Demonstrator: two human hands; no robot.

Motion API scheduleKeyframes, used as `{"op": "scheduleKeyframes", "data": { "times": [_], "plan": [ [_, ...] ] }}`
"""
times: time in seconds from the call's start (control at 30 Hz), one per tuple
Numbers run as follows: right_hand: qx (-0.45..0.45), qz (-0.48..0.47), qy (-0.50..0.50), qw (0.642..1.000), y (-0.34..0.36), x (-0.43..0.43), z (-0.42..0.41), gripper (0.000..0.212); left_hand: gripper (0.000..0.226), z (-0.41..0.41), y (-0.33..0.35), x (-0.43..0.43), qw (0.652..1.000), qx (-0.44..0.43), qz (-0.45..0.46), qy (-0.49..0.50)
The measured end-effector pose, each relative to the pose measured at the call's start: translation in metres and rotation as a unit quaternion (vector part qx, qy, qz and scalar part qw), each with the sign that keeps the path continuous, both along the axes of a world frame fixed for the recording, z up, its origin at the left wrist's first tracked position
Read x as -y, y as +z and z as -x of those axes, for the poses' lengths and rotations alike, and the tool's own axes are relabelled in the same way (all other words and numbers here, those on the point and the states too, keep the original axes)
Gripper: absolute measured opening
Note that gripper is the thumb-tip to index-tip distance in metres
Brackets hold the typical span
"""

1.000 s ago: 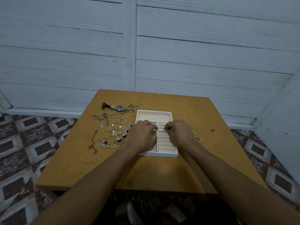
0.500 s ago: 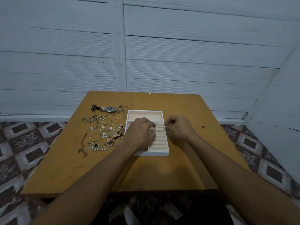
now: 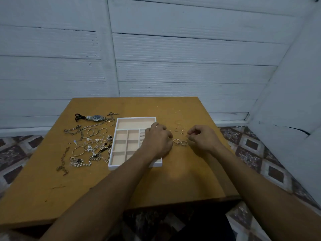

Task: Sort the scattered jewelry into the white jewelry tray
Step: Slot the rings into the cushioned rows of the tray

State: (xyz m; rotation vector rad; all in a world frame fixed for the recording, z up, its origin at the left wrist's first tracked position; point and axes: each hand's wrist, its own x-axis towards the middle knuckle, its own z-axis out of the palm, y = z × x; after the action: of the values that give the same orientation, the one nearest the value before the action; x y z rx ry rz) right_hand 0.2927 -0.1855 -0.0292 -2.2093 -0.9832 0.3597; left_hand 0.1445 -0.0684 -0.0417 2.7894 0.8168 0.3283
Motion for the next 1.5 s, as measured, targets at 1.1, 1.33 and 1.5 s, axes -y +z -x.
{"op": "scheduleKeyframes", "data": {
  "times": [1.1,1.33,1.5],
  "plan": [
    [0.216,0.102,0.041,0.97,-0.024,-0.039,-0.03,0.023,0.011,-0.031,0.02,-0.04,0.997,0.043,0.058,0.04],
    [0.243,0.124,0.083,0.959,-0.024,-0.043,-0.038,0.017,0.014,0.012,0.029,-0.064,0.991,0.109,0.073,0.037],
    [0.301,0.161,0.125,0.931,-0.025,-0.041,-0.038,0.016,0.01,0.034,0.028,-0.071,0.99,0.105,0.075,0.06]
  ]
}}
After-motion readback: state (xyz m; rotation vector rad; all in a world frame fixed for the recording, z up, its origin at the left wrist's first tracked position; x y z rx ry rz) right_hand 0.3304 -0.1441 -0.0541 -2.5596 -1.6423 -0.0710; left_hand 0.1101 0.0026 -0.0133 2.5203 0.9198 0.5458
